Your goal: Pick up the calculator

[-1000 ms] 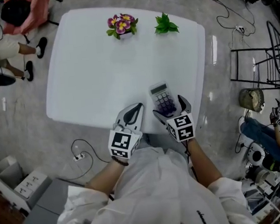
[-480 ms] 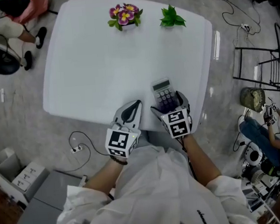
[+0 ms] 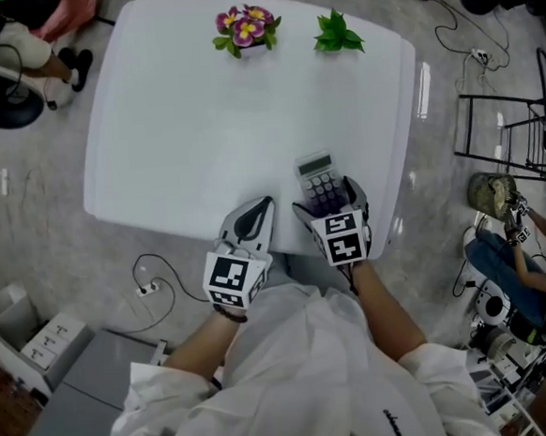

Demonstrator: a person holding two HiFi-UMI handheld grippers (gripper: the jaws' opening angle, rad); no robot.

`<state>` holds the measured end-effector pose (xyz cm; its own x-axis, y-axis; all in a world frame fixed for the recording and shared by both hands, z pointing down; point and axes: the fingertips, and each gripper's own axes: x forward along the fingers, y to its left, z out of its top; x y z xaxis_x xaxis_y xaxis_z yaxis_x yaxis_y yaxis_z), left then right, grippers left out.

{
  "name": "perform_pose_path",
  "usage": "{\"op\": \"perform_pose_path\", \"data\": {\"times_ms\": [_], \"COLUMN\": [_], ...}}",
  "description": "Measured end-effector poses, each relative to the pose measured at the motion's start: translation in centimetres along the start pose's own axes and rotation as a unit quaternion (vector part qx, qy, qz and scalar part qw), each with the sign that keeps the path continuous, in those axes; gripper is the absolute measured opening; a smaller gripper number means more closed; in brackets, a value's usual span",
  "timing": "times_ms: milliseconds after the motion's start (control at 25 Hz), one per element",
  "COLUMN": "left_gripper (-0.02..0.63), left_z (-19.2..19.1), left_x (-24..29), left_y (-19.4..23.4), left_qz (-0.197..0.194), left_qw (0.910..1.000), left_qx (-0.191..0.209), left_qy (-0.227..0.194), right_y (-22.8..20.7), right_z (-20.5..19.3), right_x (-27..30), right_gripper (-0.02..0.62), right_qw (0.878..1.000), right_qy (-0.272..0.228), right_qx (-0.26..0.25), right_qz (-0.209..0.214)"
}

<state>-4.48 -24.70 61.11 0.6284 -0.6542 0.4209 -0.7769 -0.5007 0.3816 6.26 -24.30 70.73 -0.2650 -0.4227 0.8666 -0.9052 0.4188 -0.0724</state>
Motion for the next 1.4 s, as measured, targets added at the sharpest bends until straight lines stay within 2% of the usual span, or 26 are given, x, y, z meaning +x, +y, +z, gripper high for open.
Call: {"op": "perform_pose_path", "data": {"times_ms": [160, 240, 560, 1000, 1400], "left_gripper": [0.016, 0.016, 0.015, 0.015, 0.016], "left_z": [0.4, 0.6, 1.5, 2.5, 8.8], "left_x": [-0.2, -0.3, -0.9, -1.4, -1.8], "left_y": [-0.3, -0.4, -0.6, -0.8, -2.9], "left_qz": [0.000, -0.001, 0.005, 0.012, -0.007], "left_qw": [1.0000, 1.0000, 0.9998, 0.9995, 0.9954], "left_qx": [0.002, 0.003, 0.011, 0.015, 0.043], "left_qy": [-0.005, -0.008, -0.015, -0.024, -0.085], "right_y": [-0.3, -0.5, -1.0, -2.9, -3.3], "right_z": [0.1, 0.1, 0.2, 4.6, 11.2], "right_x": [-0.4, -0.6, -0.8, -5.3, -13.1], "right_gripper": [0.543, 0.508, 0.497, 0.497, 0.497], "right_qw": [1.000, 1.000, 0.999, 0.991, 0.970], "right_qy": [-0.012, -0.012, -0.019, -0.119, -0.237], "right_qx": [0.003, 0.004, 0.024, 0.050, 0.056], "right_qz": [-0.008, -0.009, -0.012, -0.025, -0.027]}}
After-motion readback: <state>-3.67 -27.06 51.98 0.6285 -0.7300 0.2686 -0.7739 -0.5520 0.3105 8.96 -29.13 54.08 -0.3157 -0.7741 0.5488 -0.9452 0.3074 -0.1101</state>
